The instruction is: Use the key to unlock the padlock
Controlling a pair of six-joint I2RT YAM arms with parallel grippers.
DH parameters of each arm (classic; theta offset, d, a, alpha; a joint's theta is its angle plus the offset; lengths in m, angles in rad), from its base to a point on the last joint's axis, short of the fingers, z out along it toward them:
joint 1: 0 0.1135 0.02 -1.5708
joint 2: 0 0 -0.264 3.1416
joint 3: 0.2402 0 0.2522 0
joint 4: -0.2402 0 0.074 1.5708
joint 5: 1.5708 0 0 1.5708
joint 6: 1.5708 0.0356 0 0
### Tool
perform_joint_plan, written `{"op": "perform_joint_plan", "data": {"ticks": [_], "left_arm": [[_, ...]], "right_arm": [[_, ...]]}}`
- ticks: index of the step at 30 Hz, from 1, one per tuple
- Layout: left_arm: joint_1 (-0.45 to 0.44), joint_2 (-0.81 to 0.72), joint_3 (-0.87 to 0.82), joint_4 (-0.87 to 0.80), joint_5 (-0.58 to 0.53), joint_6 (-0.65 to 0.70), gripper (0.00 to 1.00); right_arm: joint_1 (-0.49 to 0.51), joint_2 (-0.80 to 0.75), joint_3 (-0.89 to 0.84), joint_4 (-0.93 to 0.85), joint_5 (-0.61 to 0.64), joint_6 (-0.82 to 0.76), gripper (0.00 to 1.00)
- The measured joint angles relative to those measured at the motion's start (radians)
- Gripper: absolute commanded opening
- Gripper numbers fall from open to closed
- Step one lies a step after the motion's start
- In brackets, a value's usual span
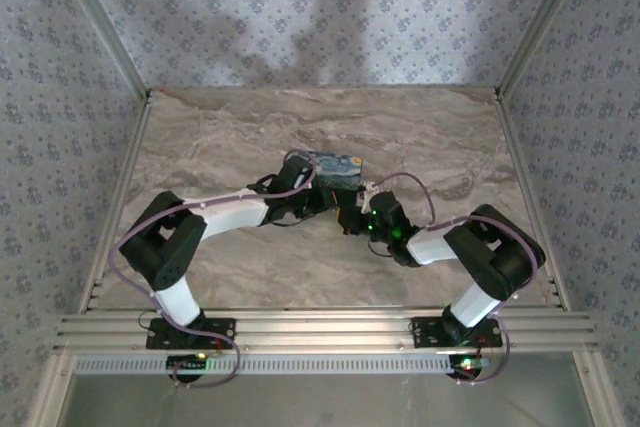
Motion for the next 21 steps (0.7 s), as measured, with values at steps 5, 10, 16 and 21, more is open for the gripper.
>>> {"op": "perform_joint_plan", "data": {"ticks": [5, 10, 16, 21], "left_arm": [[0.005, 0.047, 0.000, 0.017, 0.016, -0.009, 0.08], [0.010, 0.077, -0.008, 0.043, 0.034, -0.016, 0.09], [0.018, 0.077, -0.017, 0.067, 0.045, -0.016, 0.19], [0.027, 0.060, -0.034, 0.066, 0.045, -0.012, 0.32]], "right_arm": [[0.000, 0.059, 0.000, 0.028, -0.002, 0.017, 0.00], [-0.002, 0.091, 0.000, 0.032, -0.008, 0.037, 0.00], [-0.005, 0.097, 0.000, 0.048, -0.016, 0.056, 0.00], [-0.004, 0.098, 0.002, 0.050, -0.034, 0.067, 0.00]]}}
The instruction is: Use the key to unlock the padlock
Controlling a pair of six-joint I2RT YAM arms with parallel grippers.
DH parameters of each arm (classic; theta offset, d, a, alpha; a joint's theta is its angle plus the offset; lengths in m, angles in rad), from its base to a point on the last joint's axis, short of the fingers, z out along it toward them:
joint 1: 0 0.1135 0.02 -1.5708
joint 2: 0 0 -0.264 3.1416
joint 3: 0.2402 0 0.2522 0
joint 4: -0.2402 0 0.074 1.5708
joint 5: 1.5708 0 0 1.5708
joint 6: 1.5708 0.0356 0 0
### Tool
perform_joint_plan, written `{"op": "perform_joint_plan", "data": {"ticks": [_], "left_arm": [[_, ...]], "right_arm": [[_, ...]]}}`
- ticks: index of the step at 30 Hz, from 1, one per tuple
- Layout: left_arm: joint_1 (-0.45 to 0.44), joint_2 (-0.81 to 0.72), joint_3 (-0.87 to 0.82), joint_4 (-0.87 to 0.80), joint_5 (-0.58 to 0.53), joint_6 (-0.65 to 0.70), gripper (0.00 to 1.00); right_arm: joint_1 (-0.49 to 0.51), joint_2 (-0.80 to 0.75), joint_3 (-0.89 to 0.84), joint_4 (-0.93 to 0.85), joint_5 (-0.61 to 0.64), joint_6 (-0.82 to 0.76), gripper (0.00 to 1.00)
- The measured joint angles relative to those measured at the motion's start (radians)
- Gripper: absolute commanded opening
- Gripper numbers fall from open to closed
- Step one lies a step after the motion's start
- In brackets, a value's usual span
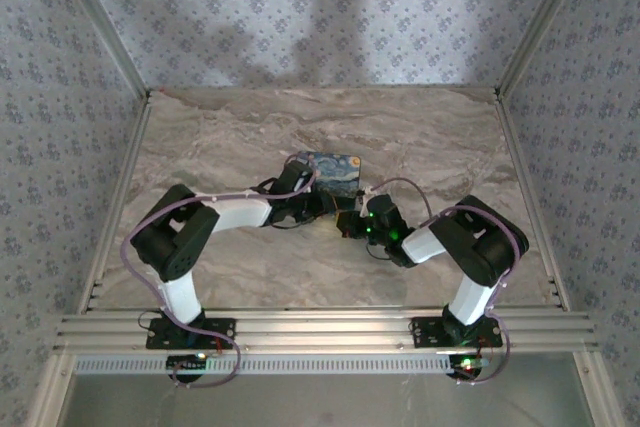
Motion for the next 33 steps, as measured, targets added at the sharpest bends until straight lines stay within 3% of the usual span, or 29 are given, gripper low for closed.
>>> {"op": "perform_joint_plan", "data": {"ticks": [7, 10, 19, 33], "left_arm": [[0.036, -0.125, -0.072, -0.027, -0.007, 0.006, 0.60], [0.049, -0.191, -0.105, -0.019, -0.015, 0.000, 0.65], [0.083, -0.232, -0.290, 0.139, -0.005, -0.126, 0.61], [0.082, -0.099, -0.308, 0.394, 0.023, -0.254, 0.49]], "right_arm": [[0.003, 0.000, 0.025, -0.028, -0.020, 0.016, 0.00], [0.007, 0.000, 0.043, -0.051, -0.033, 0.023, 0.00], [0.027, -0.015, 0.083, -0.132, -0.055, 0.048, 0.00], [0.028, -0.028, 0.103, -0.182, -0.098, 0.049, 0.00]]}}
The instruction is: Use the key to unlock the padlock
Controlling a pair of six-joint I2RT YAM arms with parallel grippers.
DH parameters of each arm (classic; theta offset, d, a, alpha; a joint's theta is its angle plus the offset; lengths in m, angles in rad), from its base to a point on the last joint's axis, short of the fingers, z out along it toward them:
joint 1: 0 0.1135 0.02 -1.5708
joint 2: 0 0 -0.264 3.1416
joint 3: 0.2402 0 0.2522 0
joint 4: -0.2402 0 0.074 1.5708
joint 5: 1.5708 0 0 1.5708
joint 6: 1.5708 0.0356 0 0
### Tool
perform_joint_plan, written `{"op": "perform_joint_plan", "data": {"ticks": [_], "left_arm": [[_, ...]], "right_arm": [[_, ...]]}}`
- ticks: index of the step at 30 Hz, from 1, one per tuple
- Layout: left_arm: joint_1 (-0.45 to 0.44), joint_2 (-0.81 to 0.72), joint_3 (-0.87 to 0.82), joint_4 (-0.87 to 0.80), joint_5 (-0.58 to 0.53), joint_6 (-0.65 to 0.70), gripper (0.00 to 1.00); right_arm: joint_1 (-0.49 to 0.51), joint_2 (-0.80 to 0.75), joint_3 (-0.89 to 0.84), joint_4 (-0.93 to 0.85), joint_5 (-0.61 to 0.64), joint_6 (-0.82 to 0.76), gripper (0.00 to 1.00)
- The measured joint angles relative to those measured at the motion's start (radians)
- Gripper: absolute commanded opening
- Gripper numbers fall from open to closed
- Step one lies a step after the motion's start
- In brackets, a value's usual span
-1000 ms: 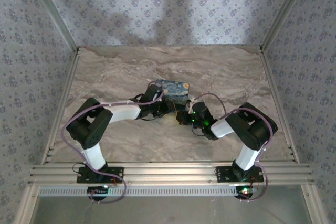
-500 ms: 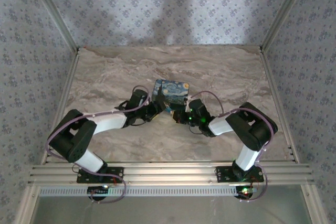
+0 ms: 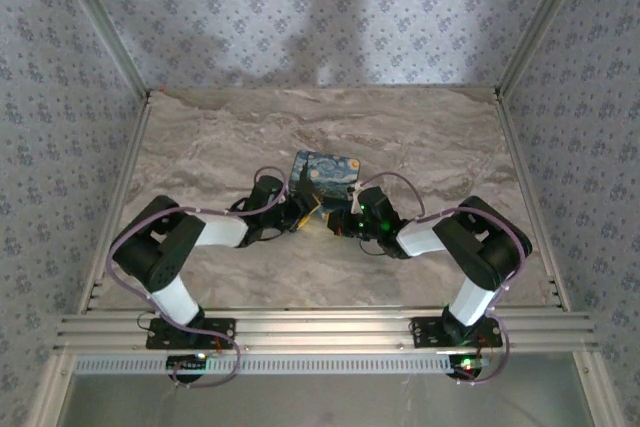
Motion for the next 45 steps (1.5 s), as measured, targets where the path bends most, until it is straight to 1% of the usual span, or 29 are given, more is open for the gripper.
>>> {"op": "perform_joint_plan", "data": {"ticks": [10, 17, 28, 29, 32, 36, 41, 45], "left_arm": [[-0.007, 0.060, 0.002, 0.095, 0.009, -0.038, 0.41], [-0.016, 0.091, 0.022, 0.134, 0.011, -0.045, 0.31], [-0.023, 0.098, 0.044, 0.156, 0.011, -0.038, 0.11], [-0.023, 0.098, 0.046, 0.156, 0.011, -0.034, 0.09], [-0.024, 0.097, 0.058, 0.138, 0.011, -0.028, 0.05], [-0.031, 0.093, 0.075, 0.103, 0.006, -0.018, 0.01], [-0.041, 0.082, 0.089, 0.054, 0.002, -0.010, 0.00], [-0.044, 0.071, 0.100, 0.012, 0.000, -0.011, 0.00]], "right_arm": [[0.000, 0.000, 0.010, -0.004, -0.028, 0.000, 0.00], [0.000, -0.004, 0.014, -0.005, -0.033, 0.000, 0.00], [-0.006, -0.037, 0.008, -0.014, -0.032, 0.000, 0.00], [-0.010, -0.047, 0.004, -0.015, -0.032, 0.000, 0.01], [-0.018, -0.069, -0.001, -0.028, -0.031, 0.000, 0.13], [-0.024, -0.104, -0.006, -0.045, -0.021, -0.016, 0.21], [-0.035, -0.172, -0.010, -0.084, 0.002, -0.049, 0.28], [-0.037, -0.248, -0.011, -0.177, 0.040, -0.117, 0.35]]}}
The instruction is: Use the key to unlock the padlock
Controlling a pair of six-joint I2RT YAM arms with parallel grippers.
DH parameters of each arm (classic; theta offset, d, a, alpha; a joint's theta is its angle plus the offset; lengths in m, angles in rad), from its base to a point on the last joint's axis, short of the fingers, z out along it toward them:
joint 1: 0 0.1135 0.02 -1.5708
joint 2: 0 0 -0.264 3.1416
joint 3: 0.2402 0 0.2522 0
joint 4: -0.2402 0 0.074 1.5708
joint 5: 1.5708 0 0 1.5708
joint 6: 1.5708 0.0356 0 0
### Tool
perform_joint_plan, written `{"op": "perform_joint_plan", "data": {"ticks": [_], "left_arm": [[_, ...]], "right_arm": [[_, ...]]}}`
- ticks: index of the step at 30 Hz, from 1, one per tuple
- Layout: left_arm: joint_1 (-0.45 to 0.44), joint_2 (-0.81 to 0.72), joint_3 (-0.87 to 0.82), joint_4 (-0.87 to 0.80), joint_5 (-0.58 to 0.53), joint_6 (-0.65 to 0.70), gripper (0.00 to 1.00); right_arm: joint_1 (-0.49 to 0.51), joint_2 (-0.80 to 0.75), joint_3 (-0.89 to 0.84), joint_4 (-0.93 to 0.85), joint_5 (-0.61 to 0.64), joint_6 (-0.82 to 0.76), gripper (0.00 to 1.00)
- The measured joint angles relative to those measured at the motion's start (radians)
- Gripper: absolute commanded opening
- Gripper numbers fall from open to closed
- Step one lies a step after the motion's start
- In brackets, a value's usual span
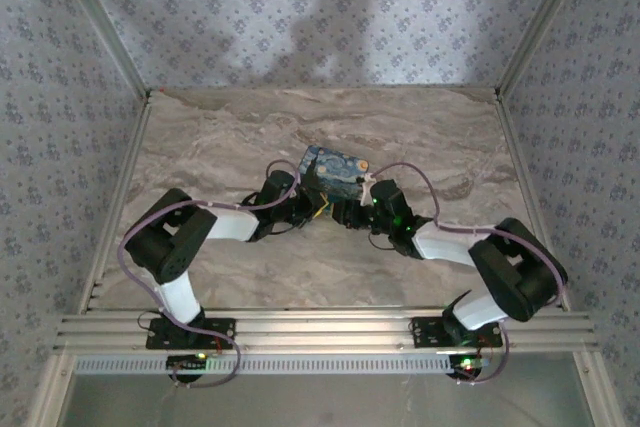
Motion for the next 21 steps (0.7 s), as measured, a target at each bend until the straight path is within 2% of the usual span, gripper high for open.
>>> {"op": "perform_joint_plan", "data": {"ticks": [5, 11, 16, 21], "left_arm": [[-0.004, -0.027, 0.022, -0.079, 0.000, 0.000, 0.00], [-0.005, -0.062, 0.052, -0.183, 0.000, -0.009, 0.00], [-0.005, -0.064, 0.054, -0.210, 0.006, -0.055, 0.00], [-0.006, -0.064, 0.063, -0.219, 0.023, -0.093, 0.00]], "right_arm": [[0.019, -0.142, 0.003, -0.158, 0.091, -0.177, 0.50], [0.098, -0.303, 0.013, -0.291, 0.255, -0.475, 0.62], [0.164, -0.345, 0.011, -0.301, 0.369, -0.723, 0.67], [0.247, -0.334, -0.051, -0.214, 0.439, -1.015, 0.73]]}}
